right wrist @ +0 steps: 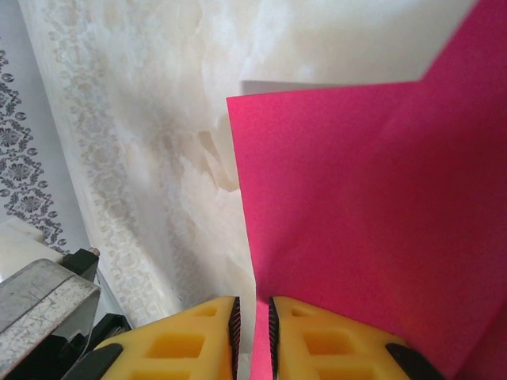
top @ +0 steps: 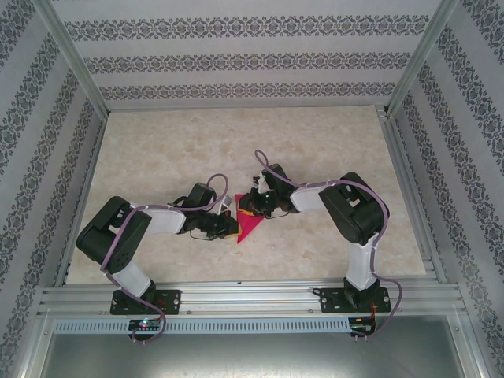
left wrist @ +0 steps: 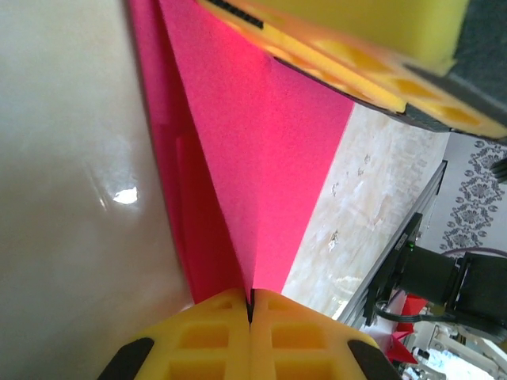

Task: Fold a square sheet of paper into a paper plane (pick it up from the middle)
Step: Fourth fold the wing at the center of the table.

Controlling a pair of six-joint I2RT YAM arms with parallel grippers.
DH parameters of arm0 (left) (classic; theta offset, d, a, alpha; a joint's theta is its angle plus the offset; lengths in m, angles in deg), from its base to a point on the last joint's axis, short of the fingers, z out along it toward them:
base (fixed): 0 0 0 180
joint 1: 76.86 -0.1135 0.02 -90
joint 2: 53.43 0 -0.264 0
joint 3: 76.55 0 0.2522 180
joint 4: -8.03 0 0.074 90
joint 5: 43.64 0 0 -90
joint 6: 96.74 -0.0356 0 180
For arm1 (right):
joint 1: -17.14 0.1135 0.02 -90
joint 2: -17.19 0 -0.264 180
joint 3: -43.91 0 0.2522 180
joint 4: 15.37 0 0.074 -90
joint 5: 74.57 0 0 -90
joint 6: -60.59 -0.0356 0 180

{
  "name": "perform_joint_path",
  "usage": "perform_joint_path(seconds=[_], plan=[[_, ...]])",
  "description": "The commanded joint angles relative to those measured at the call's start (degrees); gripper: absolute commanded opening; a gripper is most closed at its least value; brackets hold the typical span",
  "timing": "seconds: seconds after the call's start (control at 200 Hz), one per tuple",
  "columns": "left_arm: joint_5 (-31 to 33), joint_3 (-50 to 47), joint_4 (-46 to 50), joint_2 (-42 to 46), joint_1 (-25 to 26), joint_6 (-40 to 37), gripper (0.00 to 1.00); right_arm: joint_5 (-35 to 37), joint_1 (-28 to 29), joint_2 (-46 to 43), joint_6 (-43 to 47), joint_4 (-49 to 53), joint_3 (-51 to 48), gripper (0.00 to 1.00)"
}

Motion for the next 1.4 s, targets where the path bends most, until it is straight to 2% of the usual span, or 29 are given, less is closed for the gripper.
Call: perform_joint_path(seconds=[0.0, 0.455, 0.729, 0.984, 1.189, 1.394], plan=[[-6.0, -1.5, -1.0, -1.6, 0.8, -3.2, 0.07, 3.5, 0.9, 4.2, 1.2, 4.8, -1.5, 0.2], [-5.7, -0.8, 3.6, 0.2, 0.9, -4.8, 0.17, 4.2, 0.9, 4.2, 2.1, 5.9, -2.0, 0.2], [-1.6, -0.8, 4.8, 5.4, 0.9, -2.8, 0.19, 4.2, 1.0, 4.2, 2.4, 6.2, -2.1, 0.2], [-1.6, -0.8, 5.1, 4.4, 0.9, -2.5, 0.18, 4.2, 1.2, 4.2, 2.5, 6.3, -2.0, 0.2], [0.3, -0.4, 7.2, 5.6, 0.8, -2.8, 0.25, 4.3, 1.5, 4.3, 2.4, 6.1, -2.0, 0.2], [0.9, 0.0, 6.0, 5.6, 0.8, -1.4, 0.24, 4.4, 1.6, 4.3, 2.3, 6.2, -2.0, 0.2]])
